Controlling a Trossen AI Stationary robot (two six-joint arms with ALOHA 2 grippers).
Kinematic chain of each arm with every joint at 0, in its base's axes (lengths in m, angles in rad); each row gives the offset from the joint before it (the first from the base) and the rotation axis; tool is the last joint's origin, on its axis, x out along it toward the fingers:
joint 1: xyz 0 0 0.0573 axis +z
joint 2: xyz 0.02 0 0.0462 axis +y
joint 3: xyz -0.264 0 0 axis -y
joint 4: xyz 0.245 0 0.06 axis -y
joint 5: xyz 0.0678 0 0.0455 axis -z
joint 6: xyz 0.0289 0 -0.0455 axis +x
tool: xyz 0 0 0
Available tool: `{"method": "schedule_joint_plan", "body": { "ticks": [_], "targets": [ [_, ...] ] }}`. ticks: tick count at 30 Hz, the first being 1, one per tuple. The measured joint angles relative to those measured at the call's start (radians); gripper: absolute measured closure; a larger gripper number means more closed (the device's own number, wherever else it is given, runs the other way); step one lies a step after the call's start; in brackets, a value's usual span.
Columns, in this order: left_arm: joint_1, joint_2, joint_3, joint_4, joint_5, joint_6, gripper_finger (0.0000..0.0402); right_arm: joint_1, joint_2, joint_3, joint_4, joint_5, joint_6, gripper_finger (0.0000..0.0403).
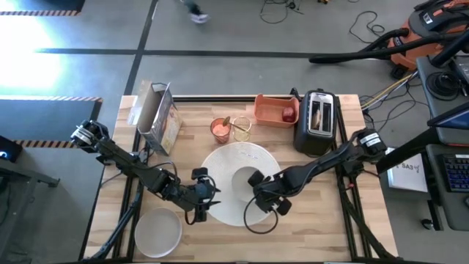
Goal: Arrange a breakfast setting
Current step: Move the white bowl to the top right of the white placemat
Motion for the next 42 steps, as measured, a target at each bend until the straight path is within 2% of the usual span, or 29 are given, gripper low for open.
{"method": "schedule_joint_plan", "body": {
  "ticks": [6,15,28,38,42],
  "targets": [
    [0.0,0.0,0.0,0.004,-0.046,0.0,0.0238,-0.002,-0.042,0.0,-0.109,0.097,0.036,0.0394],
    [0.0,0.0,0.0,0.015,-0.067,0.0,0.0238,-0.02,-0.058,0.0,-0.233,0.098,0.108,0.0394],
    [0.001,0.0,0.0,0.022,-0.066,0.0,0.0238,-0.022,-0.056,0.0,-0.228,0.124,0.127,0.0391],
    [0.001,0.0,0.002,0.023,-0.065,0.001,0.0238,-0.022,-0.055,0.0,-0.226,0.13,0.127,0.0332],
    [0.001,0.0,0.002,0.023,-0.065,0.0,0.0238,-0.021,-0.061,0.014,-0.255,0.202,0.154,0.0304]
  ]
}}
